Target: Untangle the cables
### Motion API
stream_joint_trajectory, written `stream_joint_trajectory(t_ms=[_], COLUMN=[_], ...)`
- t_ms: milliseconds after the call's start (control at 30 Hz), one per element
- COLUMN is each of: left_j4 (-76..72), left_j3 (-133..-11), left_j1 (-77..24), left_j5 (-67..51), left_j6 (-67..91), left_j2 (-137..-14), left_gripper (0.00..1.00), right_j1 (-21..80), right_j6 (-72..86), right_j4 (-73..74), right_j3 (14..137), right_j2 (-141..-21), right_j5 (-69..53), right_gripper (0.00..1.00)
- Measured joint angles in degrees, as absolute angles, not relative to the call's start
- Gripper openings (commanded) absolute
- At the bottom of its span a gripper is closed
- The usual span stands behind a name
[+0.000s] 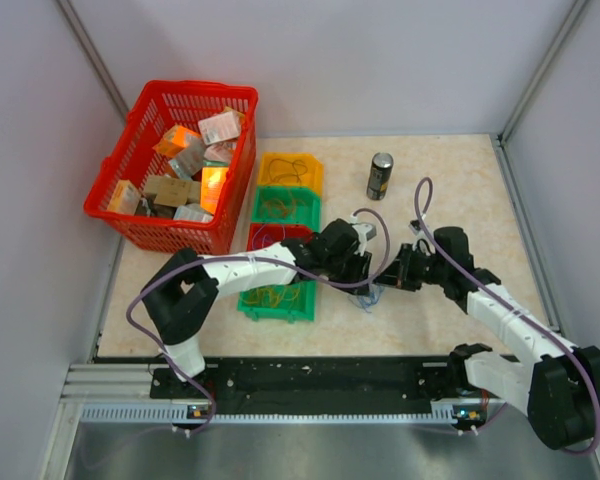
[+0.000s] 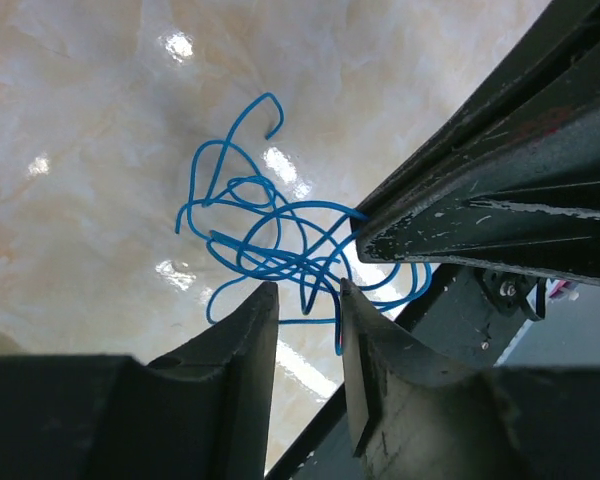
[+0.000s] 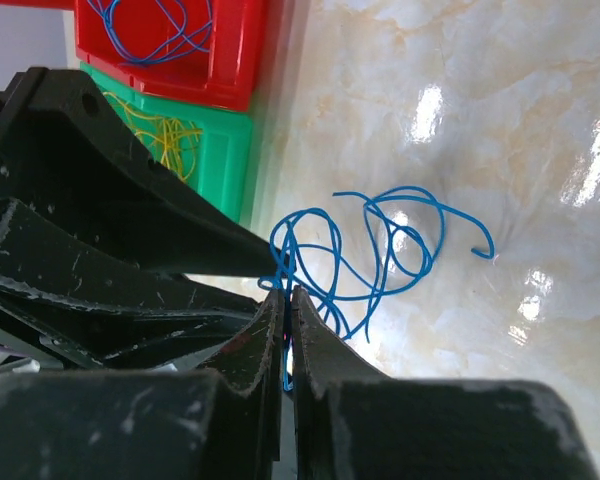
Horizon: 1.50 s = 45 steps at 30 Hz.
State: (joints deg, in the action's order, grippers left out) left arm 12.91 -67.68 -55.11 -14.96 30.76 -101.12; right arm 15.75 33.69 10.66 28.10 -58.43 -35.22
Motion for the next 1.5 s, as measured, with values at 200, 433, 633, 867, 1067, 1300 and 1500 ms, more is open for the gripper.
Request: stream_joint_trajectory(t_ms=[200,433,633,867,1067,1300,1500], left_j4=[14.31,18.52,23.2,20.88,18.94,18.7,20.27], left_j3=[-67.88,-69.6,-69.58,-69.6,-72.01,-76.29,-76.31], left_j1=[-55.57,-56.62,-56.12,-55.29,-55.16,-55.11,-55.11], left_j5=[-13.52,-3.95,11.25,21.78,20.64,13.56,9.85], left_j6=[29.78,24.93,20.45,14.94,11.51,11.79,15.03], left_j2=[-101.1,-95.46,-81.6,-66.22,-62.81,-68.23,-72.73], left_gripper=[0.0,0.0,0.0,0.0,0.0,0.0,0.0], right_j1=[15.81,16.4,11.09,7.42,4.12,13.23,22.74], right_j6=[33.69,37.32,40.34,40.12,35.33,27.42,24.62], right_j4=[11.44,20.03,26.17,31.2,31.24,18.24,13.32], right_j3=[28.14,30.06,30.57,30.76,30.81,31.05,31.75], right_j2=[-58.0,-54.76,-54.28,-55.18,-55.18,-51.55,-47.0], right_j5=[-33.63,-13.1,1.45,10.35,4.43,-24.8,-29.78], right_gripper=[0.0,0.0,0.0,0.0,0.38,0.67,0.74])
